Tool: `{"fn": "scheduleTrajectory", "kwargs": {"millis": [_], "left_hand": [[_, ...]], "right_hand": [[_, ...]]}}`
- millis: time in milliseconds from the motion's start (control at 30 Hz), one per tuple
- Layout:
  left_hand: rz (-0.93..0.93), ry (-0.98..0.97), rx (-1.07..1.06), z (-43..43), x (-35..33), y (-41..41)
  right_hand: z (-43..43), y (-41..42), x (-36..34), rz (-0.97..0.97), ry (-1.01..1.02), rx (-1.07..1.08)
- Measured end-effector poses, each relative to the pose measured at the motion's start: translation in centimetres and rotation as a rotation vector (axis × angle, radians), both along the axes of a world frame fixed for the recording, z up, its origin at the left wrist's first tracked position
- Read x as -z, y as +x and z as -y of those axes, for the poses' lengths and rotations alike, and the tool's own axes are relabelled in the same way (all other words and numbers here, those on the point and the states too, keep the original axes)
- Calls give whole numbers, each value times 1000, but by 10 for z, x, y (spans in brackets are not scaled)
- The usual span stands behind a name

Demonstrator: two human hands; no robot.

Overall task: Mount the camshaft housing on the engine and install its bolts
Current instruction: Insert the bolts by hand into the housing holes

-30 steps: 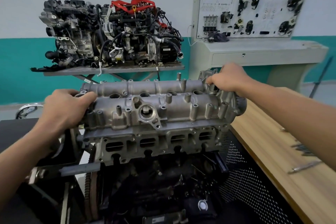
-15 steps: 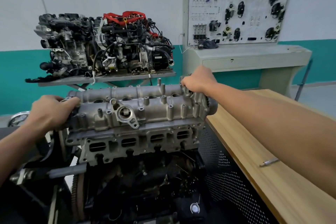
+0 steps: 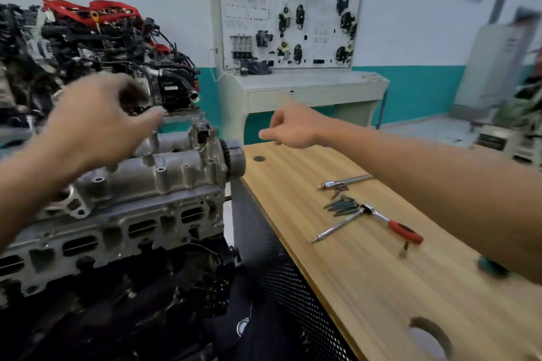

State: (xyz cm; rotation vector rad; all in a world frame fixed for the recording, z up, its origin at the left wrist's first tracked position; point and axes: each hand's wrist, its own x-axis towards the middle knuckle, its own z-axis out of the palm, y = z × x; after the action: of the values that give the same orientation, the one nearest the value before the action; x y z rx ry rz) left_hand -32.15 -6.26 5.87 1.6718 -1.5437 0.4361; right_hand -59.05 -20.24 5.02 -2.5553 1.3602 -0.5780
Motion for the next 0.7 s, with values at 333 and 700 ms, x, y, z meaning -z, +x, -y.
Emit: {"fn": "scheduleTrajectory", "kwargs": {"millis": [333,700], "left_hand": [[281,673,481,165,126,-253],[301,861,521,258,195,-306]], "right_hand": [[39,-153,95,-326,153,255],[92,-206,159,-280,288,346]]}}
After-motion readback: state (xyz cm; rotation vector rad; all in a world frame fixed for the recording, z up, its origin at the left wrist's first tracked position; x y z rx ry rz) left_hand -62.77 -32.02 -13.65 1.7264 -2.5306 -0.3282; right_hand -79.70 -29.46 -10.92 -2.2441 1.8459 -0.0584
